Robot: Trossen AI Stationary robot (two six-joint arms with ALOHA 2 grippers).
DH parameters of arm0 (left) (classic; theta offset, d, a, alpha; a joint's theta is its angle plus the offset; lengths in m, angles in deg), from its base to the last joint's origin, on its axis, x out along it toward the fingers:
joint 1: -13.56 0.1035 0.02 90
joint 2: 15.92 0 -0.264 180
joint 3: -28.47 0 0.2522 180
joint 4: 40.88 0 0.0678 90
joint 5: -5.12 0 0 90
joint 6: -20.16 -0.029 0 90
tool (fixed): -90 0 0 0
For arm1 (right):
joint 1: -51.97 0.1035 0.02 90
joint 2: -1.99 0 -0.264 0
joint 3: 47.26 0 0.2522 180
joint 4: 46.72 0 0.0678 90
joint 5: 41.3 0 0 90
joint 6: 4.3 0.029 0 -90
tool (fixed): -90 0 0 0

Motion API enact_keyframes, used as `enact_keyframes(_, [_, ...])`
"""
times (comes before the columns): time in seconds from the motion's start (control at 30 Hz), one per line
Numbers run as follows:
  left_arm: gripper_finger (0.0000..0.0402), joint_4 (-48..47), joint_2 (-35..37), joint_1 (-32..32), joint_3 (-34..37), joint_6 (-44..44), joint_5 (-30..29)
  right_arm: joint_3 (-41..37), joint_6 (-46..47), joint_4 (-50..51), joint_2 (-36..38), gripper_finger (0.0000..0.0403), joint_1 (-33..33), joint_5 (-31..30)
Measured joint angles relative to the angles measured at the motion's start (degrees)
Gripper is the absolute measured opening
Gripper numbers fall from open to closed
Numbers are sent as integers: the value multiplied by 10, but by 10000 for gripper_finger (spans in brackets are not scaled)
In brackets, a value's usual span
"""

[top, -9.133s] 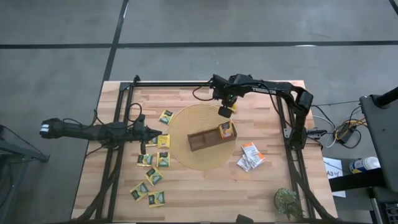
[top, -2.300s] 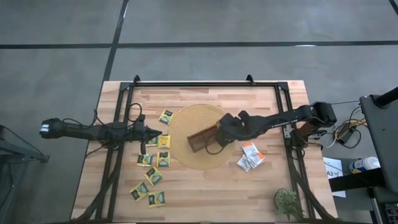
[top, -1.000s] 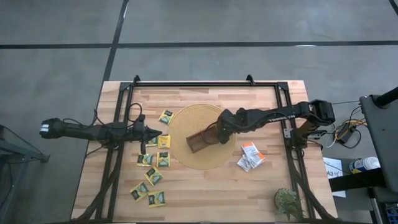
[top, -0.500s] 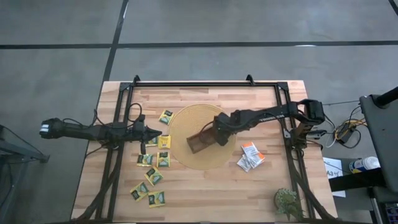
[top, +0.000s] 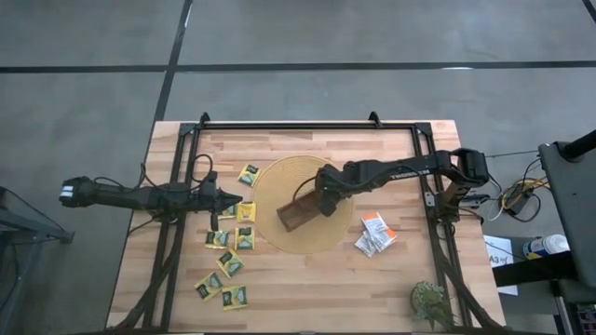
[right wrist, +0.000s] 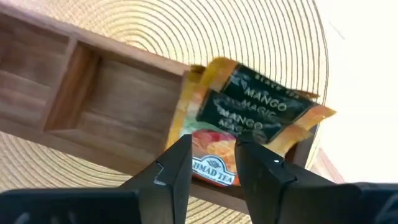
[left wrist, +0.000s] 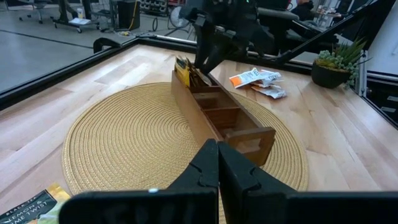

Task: Pick & Place Tea
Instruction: Put the orange tea bag into the right section of the wooden organizer, then adjust the wooden organizer on the tablemat

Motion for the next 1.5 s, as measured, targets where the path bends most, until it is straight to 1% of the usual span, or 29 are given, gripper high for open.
enact_keyframes(0.2, [0, 0, 0, 0, 0, 0, 0, 7, -13, 10, 1, 118, 6, -1])
enact_keyframes(0.47, [0, 0, 0, 0, 0, 0, 0, 11, -12, 17, 4, 105, 14, 2])
enact_keyframes(0.53, [0, 0, 0, 0, 0, 0, 0, 11, 2, 36, 4, 101, 19, 2])
enact_keyframes(0.7, [0, 0, 0, 0, 0, 0, 0, 7, 77, 69, 4, 89, 33, 1])
enact_keyframes(0.83, [0, 0, 0, 0, 0, 0, 0, 7, 86, 70, 5, 85, 35, 0])
enact_keyframes(1.1, [0, 0, 0, 0, 0, 0, 0, 7, 104, 99, 12, 84, 32, -48])
enact_keyframes(1.3, [0, 0, 0, 0, 0, 0, 0, 0, 158, 137, 26, 84, 32, -119])
enact_keyframes(1.5, [0, 0, 0, 0, 0, 0, 0, -24, 168, 110, 27, 84, 29, -123])
